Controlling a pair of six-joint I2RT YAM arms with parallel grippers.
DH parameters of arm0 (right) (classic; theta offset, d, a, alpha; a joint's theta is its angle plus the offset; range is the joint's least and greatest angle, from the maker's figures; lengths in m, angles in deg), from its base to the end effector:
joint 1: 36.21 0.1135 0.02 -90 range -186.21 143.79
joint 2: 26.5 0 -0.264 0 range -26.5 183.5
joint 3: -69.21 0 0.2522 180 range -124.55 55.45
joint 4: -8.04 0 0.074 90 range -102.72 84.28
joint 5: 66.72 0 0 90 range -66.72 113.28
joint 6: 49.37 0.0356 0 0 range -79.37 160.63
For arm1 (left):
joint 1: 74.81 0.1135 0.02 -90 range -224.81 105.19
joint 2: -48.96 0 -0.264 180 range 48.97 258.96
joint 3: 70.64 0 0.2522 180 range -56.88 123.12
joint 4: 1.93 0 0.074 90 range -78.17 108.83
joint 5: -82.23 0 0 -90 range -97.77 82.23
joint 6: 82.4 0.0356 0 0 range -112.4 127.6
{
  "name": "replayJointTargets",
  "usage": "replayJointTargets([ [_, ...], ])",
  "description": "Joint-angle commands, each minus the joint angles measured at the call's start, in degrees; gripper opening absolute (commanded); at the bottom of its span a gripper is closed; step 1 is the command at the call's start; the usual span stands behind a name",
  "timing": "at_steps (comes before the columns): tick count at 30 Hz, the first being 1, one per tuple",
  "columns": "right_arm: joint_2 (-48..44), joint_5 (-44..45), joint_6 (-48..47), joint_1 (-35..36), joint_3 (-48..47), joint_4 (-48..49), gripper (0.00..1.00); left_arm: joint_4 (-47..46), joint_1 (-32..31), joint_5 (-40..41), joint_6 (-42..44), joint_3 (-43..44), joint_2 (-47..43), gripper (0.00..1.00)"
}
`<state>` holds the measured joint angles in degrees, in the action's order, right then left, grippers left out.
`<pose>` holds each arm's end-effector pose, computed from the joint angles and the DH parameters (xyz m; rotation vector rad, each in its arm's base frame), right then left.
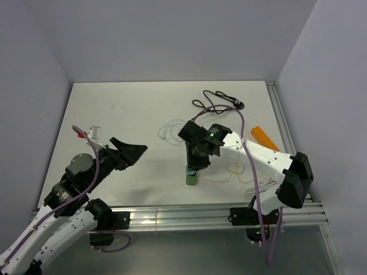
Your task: Insert the plug
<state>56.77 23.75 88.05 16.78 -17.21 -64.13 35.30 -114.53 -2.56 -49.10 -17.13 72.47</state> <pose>0.1689 0.2235 0.2872 -0.1375 2.8706 0.4013 0.0828 -0.0646 0.3311 -0.3447 1.8093 -1.1533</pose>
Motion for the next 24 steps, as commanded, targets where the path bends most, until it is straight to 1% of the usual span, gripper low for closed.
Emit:
replayJointTargets([
  [1,1.63,2.52,2.41,-0.26,-5.20,-7.06,0.00,0.26,-0.09,-0.65,0.46,-0.02,1.28,0.94],
  [4,5.32,1.29,2.94,-0.34,-6.17,-7.77,0.00,1.32,-0.09,1.11,1.60,0.24,1.37,0.95],
  [8,9.80,2.25,3.38,-0.43,-8.81,-9.70,0.00,2.46,-0.09,1.99,2.39,1.30,1.80,0.96],
  [20,15.69,5.50,4.00,-1.31,-10.57,-8.30,0.00,-1.22,-0.09,-1.17,3.36,-0.81,2.69,0.95],
  [24,15.44,6.39,4.09,-1.49,-9.61,-6.72,0.00,-1.40,-0.18,-1.87,3.45,-1.16,2.51,0.95],
])
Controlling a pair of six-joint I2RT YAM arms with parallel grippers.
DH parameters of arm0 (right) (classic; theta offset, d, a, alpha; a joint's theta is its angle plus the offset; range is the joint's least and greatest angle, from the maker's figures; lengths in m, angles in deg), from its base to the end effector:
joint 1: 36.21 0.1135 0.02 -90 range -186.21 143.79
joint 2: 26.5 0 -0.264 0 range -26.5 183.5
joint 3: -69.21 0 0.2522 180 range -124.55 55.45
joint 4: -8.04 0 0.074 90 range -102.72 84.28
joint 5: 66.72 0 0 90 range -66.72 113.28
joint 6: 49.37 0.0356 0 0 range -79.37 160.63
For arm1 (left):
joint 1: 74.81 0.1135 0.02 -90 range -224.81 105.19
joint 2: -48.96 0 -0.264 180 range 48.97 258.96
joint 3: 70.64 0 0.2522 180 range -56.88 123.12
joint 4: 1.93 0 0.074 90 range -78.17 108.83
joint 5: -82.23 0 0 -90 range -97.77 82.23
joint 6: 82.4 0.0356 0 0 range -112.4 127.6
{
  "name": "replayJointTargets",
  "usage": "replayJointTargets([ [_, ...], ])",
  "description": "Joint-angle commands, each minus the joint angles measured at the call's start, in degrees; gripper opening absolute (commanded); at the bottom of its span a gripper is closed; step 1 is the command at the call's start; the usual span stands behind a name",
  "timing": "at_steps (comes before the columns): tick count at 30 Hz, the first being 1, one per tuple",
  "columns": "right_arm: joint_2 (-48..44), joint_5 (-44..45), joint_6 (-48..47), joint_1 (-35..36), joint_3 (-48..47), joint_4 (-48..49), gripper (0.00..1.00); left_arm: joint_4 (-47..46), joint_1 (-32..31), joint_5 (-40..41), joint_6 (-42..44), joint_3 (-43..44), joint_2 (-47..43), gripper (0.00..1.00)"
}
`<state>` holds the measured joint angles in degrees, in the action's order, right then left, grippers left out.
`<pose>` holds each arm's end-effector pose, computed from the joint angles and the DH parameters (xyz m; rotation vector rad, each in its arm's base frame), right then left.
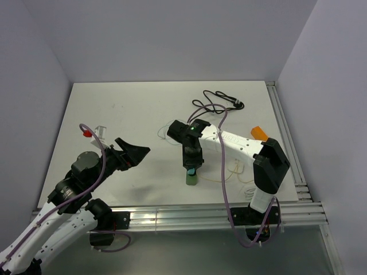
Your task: Insert the plug
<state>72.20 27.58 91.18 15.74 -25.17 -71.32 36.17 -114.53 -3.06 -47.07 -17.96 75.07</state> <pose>0.2015 0.2531 0.2466 -0.0306 3.0134 0.0589 0.0909 -0.0717 0.3206 -0.3123 1.8865 -1.0916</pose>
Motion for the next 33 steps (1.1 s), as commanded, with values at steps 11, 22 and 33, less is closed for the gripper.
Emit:
replayJointTargets([
  [11,1.06,2.47,1.49,-0.70,0.11,2.67,0.00,-0.78,-0.09,-0.67,2.47,0.37,-1.06,0.95],
  [22,0.80,3.61,2.10,-0.79,2.39,2.49,0.00,-0.52,-0.18,-0.32,2.82,0.55,-1.15,0.95],
  [33,2.47,3.18,1.84,-1.05,3.89,4.52,0.00,-0.34,-0.18,-0.40,3.08,0.64,-0.97,0.95],
])
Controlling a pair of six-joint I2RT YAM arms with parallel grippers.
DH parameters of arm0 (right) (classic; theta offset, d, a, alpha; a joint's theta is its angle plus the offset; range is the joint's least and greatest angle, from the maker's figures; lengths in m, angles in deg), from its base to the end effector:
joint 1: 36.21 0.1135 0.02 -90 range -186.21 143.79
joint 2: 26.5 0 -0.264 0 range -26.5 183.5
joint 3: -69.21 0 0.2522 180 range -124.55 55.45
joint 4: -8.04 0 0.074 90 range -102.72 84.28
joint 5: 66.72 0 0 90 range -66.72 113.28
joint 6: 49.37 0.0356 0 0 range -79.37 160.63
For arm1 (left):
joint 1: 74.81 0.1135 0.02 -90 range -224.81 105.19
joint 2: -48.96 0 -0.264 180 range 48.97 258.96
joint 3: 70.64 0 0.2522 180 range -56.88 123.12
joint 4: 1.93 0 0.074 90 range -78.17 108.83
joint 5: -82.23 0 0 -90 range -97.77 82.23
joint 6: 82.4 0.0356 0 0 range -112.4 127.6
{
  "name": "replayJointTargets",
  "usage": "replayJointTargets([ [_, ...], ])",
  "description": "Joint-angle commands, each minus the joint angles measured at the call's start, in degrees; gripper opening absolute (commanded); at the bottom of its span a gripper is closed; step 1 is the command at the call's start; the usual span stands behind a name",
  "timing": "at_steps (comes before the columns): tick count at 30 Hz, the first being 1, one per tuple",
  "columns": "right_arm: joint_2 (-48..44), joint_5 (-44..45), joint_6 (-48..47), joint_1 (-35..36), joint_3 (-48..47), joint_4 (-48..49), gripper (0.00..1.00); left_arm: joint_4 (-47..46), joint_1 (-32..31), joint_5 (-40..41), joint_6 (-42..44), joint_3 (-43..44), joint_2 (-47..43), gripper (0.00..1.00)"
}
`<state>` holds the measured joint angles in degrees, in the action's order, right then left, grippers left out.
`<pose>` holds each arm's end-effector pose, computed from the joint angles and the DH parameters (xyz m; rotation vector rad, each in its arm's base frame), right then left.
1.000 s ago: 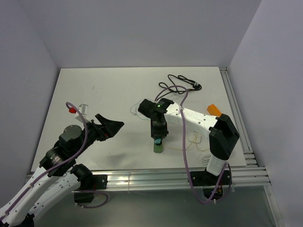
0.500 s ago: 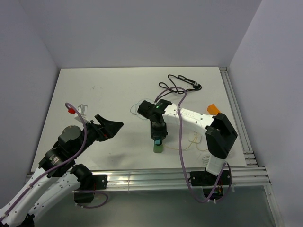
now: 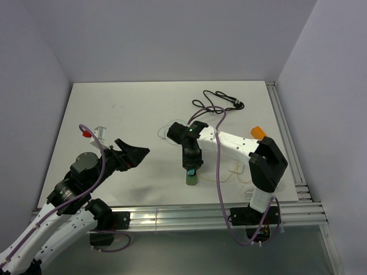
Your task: Insert the plug
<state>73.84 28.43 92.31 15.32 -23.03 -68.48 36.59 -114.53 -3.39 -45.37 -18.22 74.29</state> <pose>0.2061 0.2543 0.2287 0.0103 3.0128 0.0268 0.0888 -0.0703 0.3196 -0.2790 1.8858 -1.0774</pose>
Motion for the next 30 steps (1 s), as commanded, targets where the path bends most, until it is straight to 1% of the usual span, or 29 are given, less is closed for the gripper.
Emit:
replayJointTargets([
  [1,1.35,2.32,0.70,-0.64,1.92,1.68,0.00,-0.93,-0.09,-0.08,1.38,0.90,-0.18,0.95],
  [10,4.51,2.15,1.14,-0.90,5.53,5.80,0.00,-0.67,-0.18,-0.16,1.38,0.81,-0.27,0.95],
  [16,9.17,3.29,0.44,-0.73,5.00,6.60,0.00,-0.06,-0.09,0.01,1.64,1.25,-0.27,0.95],
  [22,13.48,4.35,-1.84,-0.81,1.23,4.49,0.00,-0.14,-0.09,-0.07,1.55,0.81,-0.80,0.95],
  [26,16.03,4.43,-2.55,-0.73,1.05,5.37,0.00,-0.06,-0.09,-0.08,1.47,0.72,-0.71,0.95],
  [28,16.39,3.91,-1.85,-0.73,3.22,6.42,0.00,0.21,-0.18,-0.08,1.64,0.98,-0.80,0.95],
  [30,15.42,2.51,-0.97,-0.03,5.87,9.67,0.00,0.82,-0.09,0.45,1.90,1.33,-0.80,0.95],
])
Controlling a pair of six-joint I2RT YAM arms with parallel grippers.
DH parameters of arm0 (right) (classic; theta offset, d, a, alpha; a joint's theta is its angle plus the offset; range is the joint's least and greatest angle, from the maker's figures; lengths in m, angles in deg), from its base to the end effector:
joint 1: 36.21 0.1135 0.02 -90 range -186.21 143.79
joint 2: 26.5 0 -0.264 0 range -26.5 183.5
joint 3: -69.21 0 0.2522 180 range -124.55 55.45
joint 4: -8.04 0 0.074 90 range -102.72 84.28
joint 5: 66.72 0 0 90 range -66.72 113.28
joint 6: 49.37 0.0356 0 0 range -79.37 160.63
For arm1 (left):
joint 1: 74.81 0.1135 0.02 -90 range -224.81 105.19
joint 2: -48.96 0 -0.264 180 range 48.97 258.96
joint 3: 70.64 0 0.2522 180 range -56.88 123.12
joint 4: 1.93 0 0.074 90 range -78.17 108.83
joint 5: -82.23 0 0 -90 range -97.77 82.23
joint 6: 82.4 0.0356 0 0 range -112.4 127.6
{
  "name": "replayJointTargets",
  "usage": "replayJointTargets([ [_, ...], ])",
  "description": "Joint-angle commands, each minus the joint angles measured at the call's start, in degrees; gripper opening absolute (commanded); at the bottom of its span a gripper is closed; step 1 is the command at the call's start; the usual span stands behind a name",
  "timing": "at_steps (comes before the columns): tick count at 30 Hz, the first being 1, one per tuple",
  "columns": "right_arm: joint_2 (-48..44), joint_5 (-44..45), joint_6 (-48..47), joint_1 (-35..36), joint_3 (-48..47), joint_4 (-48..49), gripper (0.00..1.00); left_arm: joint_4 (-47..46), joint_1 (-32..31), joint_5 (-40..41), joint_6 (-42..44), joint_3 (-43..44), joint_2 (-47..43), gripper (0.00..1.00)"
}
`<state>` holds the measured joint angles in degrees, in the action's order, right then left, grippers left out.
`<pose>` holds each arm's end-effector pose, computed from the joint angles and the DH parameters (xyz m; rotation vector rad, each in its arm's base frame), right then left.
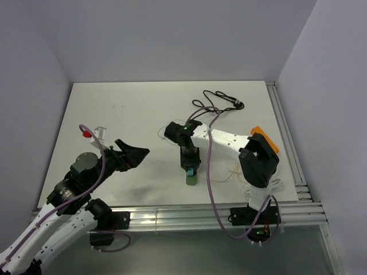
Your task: Insert the plug
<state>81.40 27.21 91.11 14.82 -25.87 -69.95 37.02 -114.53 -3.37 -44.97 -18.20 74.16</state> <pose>0.2192 0.2671 0.1993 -0.0156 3.0962 -0.0842 0.0883 -0.0698 0.3191 -0.2729 1.8902 -1.0696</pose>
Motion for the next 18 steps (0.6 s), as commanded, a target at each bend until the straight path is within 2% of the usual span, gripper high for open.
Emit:
replayJointTargets([
  [1,7.68,3.55,1.10,0.74,10.55,11.84,0.00,0.56,-0.09,0.69,1.60,1.31,-0.67,0.95],
  [7,8.73,5.29,0.85,1.09,10.05,13.17,0.00,-0.41,-0.18,-0.01,1.25,0.96,-0.15,0.95],
  [11,5.67,6.09,0.06,1.62,8.37,13.69,0.00,0.74,-0.09,0.52,1.42,1.84,0.82,0.95],
  [13,3.38,6.88,-0.20,2.41,6.54,12.90,0.09,0.83,-0.09,0.61,1.42,2.02,0.83,0.95],
  [15,1.98,6.45,-0.29,2.68,5.39,11.76,0.37,0.91,-0.18,0.78,1.34,2.11,0.83,0.95],
  [16,1.36,6.19,-0.82,2.85,3.90,11.58,0.44,1.44,-0.18,1.22,1.25,2.45,1.09,0.95],
  [17,0.66,6.53,-0.65,3.29,3.10,10.88,0.56,1.88,-0.09,1.48,1.34,2.72,1.18,0.95],
  [18,-1.09,6.88,-0.38,3.73,2.14,10.53,0.60,2.14,-0.18,1.66,1.25,2.89,1.26,0.96],
])
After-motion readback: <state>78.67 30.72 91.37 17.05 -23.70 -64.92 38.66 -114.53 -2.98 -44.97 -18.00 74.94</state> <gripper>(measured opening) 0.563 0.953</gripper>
